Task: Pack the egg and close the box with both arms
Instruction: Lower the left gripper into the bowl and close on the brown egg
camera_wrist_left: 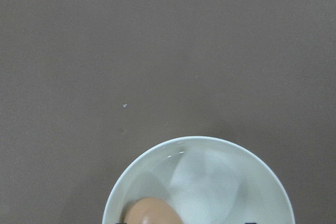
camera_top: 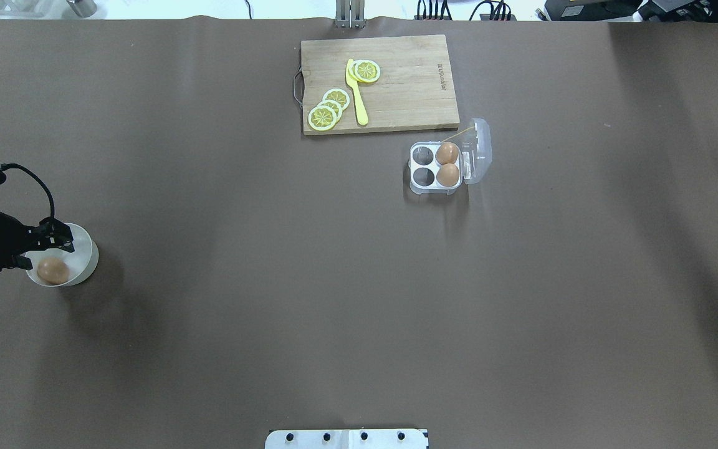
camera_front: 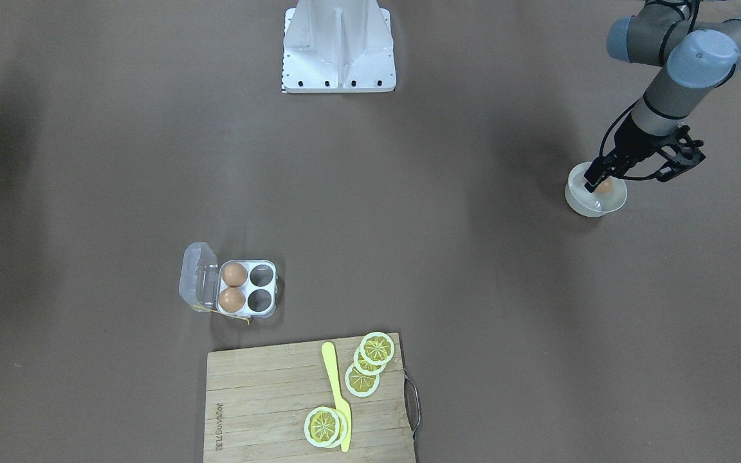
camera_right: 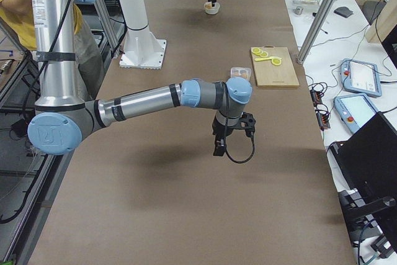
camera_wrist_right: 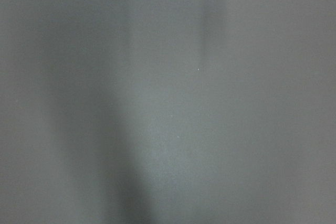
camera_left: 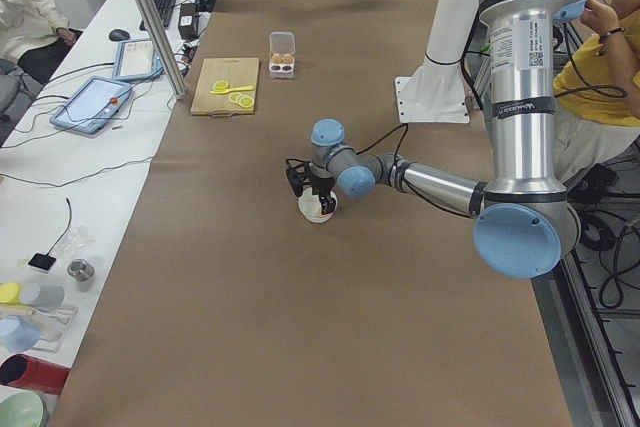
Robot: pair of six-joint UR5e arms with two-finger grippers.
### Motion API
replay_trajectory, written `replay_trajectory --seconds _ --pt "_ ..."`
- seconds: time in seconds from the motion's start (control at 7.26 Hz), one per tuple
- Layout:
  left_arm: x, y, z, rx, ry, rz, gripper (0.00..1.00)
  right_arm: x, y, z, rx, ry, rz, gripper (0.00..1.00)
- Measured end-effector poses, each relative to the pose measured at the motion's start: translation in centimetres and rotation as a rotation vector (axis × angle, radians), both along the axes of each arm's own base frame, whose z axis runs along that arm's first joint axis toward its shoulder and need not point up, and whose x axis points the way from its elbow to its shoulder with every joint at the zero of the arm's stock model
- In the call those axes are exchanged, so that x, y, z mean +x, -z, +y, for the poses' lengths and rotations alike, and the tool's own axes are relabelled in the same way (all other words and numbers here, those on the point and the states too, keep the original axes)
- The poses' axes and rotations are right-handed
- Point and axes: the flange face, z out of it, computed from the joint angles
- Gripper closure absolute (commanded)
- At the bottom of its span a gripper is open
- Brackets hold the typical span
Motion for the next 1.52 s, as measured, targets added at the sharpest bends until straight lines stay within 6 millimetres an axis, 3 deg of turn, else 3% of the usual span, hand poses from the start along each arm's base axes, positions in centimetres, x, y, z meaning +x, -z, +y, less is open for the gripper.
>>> replay_trajectory --seconds 0.96,1.52 --pt "1.7 0.0 0.9 -0.014 -0.010 0.008 0.22 0.0 0.2 -0.1 0.004 0.001 -0.001 0.00" --pt "2.0 -2.1 0.7 -0.015 -0.012 0.008 0.26 0.0 0.3 -0.2 0.006 0.001 -0.001 0.00"
